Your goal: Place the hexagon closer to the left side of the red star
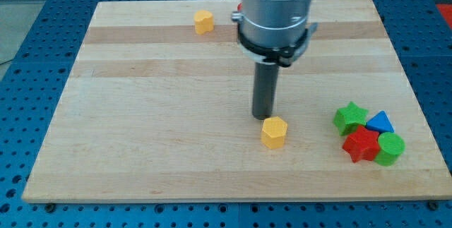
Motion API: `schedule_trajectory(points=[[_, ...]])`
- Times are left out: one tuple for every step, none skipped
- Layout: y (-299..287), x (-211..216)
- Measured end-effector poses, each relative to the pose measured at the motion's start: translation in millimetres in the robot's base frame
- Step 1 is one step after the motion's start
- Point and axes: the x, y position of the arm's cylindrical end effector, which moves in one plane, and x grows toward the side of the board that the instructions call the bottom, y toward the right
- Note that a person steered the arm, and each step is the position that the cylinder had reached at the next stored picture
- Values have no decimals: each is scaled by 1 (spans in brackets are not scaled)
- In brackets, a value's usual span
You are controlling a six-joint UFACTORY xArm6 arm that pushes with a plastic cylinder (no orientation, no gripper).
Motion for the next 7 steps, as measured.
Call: schedule_trajectory(points=[[-4, 15], [36, 27], [64, 28], [29, 32], [-14, 41], [1, 48], [36, 50]])
